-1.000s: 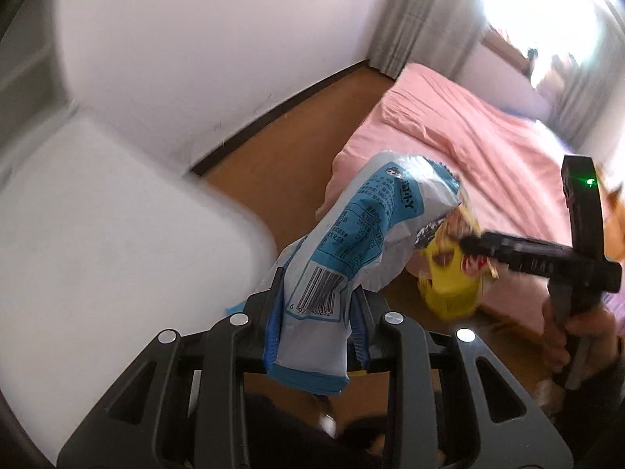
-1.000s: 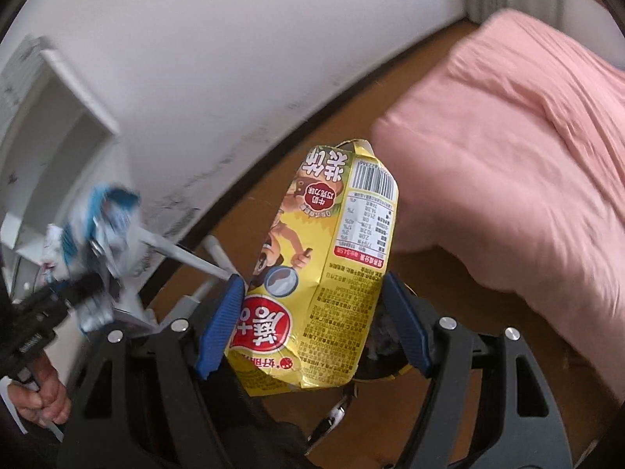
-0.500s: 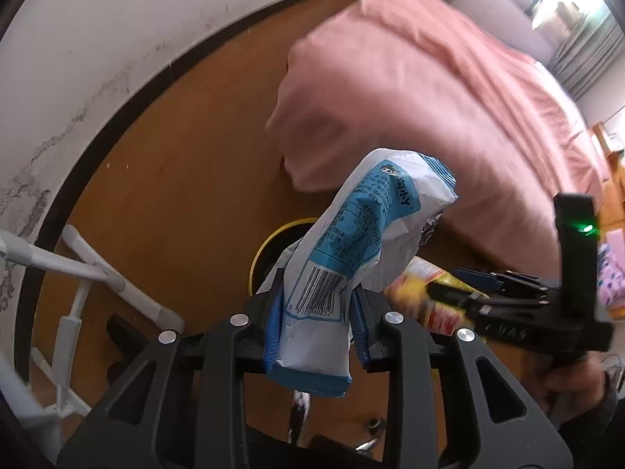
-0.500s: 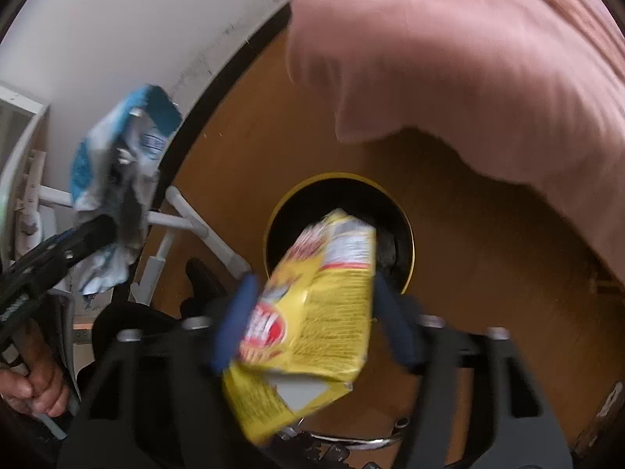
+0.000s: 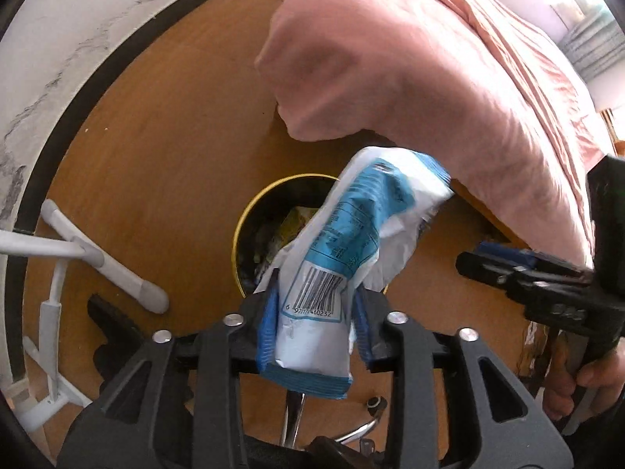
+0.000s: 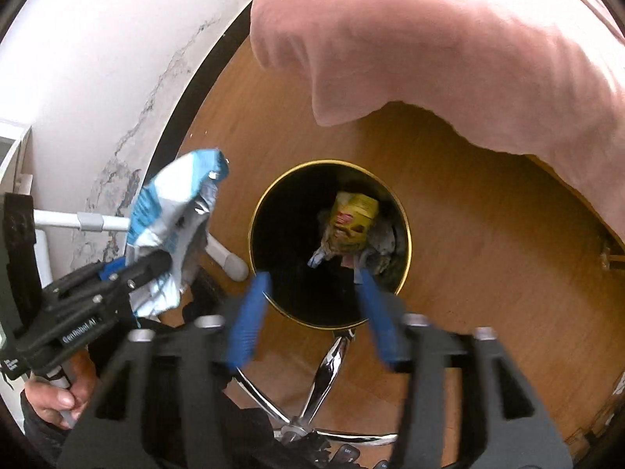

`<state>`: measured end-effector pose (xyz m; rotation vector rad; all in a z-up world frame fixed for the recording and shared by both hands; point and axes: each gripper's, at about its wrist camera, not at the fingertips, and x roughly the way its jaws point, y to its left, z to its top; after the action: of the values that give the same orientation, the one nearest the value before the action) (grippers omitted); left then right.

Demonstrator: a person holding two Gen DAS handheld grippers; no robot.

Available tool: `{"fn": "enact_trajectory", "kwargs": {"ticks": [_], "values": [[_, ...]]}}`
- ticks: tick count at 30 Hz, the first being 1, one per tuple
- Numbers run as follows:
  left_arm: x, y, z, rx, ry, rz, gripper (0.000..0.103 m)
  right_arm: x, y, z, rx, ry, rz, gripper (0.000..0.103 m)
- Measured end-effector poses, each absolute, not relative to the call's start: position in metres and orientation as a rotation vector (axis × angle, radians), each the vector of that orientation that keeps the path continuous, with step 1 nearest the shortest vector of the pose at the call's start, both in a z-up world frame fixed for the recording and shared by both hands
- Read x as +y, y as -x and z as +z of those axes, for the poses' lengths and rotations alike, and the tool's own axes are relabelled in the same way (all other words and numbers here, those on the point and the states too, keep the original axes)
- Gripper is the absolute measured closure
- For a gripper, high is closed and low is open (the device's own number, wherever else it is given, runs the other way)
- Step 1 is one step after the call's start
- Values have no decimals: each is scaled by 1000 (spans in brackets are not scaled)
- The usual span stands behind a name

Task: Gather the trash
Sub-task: 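Open both tools to drop the snack bag and wrapper into the bin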

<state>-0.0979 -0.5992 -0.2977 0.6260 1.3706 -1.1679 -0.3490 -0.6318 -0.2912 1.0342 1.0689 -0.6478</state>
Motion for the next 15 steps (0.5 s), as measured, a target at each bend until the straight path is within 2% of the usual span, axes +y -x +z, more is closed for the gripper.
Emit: {"fn": "enact_trajectory", "kwargs": {"ticks": [3, 11, 15], "values": [[-603, 104, -291, 1359, -634, -1198, 48, -635, 355, -282, 1039, -1031, -664, 39], [-592, 108, -258, 1318, -606, -1218, 38, -630, 357, -245, 997, -997, -676, 34], [-576, 107, -212, 1218, -593, -1223, 23, -625, 347, -216, 992, -941, -670, 29]]}}
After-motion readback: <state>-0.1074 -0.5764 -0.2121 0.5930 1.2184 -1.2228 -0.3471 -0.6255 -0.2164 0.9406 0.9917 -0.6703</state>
